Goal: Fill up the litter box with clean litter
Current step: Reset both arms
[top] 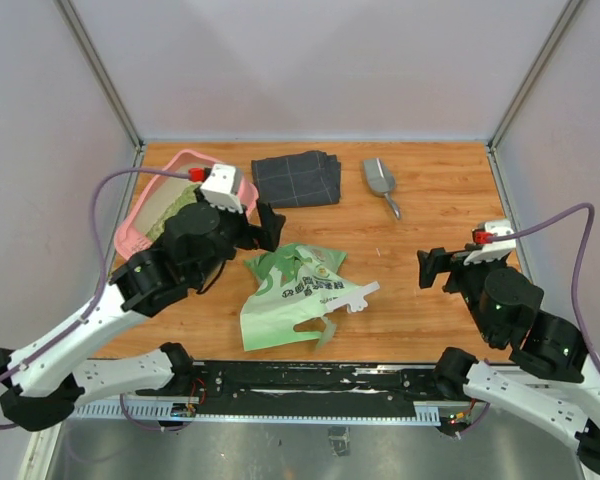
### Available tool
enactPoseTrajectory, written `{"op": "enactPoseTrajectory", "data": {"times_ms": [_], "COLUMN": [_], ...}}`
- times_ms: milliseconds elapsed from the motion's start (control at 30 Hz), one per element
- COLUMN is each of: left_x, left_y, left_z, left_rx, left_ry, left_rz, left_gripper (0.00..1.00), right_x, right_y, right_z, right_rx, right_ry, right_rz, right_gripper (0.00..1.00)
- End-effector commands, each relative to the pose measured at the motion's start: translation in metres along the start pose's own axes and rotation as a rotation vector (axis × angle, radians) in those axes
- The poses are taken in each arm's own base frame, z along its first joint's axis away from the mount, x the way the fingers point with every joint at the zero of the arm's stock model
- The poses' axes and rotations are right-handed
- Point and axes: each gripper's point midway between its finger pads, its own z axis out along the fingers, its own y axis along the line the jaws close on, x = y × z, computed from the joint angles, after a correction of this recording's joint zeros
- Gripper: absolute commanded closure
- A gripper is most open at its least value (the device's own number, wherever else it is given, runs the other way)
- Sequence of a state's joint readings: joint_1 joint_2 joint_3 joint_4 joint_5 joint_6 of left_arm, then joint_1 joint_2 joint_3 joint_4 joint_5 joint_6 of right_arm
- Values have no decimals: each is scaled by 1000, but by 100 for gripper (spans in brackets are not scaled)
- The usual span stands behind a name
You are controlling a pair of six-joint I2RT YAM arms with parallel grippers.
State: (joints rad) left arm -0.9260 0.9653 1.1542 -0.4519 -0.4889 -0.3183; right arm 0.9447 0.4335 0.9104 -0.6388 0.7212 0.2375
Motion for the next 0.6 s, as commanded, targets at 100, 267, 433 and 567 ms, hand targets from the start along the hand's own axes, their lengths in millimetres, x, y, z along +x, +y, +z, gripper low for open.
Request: {"op": "enactPoseTrajectory", "data": {"times_ms": [100, 267, 433, 567], "left_x": [-57, -51, -47, -43], "left_y": [32, 41, 47, 47], "left_z": [-53, -66, -74, -72], "left_rx": [-43, -25, -15, -13], "left_ry": [-186, -236, -277, -270], "left_rz": [-28, -61, -92, -85], "left_gripper": [1, 1, 1, 1], "right_x": [-30, -41, -42, -36], "right_y": [-13, -15, -12, -11], "right_z": [-10, -13, -13, -11], "right_rx": [67, 62, 45, 51], "right_ry": [-29, -57, -71, -63], "right_rz": [80, 104, 120, 128], "right_gripper": [2, 2, 2, 2]}}
